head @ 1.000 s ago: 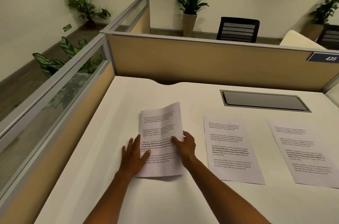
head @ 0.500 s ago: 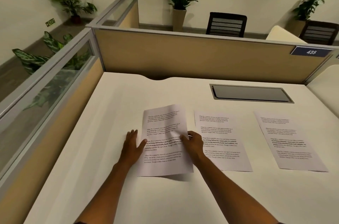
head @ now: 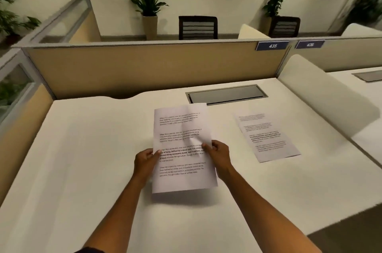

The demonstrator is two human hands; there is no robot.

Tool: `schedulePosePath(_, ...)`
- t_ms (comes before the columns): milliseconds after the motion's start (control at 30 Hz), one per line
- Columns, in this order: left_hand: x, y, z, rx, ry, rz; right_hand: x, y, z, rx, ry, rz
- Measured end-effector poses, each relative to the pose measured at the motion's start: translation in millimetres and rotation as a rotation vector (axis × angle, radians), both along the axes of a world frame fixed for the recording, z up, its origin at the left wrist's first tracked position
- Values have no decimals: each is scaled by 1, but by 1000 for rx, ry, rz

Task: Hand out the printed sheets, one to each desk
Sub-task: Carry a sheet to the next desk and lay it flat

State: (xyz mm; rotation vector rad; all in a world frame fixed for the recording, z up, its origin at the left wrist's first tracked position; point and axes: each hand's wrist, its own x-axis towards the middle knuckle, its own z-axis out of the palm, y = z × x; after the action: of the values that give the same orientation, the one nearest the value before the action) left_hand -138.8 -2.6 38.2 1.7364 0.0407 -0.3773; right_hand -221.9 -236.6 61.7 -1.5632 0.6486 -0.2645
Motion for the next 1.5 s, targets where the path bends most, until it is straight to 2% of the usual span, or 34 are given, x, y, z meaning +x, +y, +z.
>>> schedulePosePath(200,-43,-95,8,-27,3,-116,-81,-88,0,-5,9,-160)
schedulePosePath(533,-187,-280,26,-36,-28,-279,-267,-238,15,-11,43,-388)
schedulePosePath(967,-362,-503,46,-51,-38,-682,-499,-381,29,50,-37,-822)
schedulePosePath(1233,-435,-630,30,-42,-59,-890,-588,-460,19,47,-2,-1009)
schedulePosePath(1500,-458,-792,24,-87,8,-1012,-619,-598,30,-6,27,-1116)
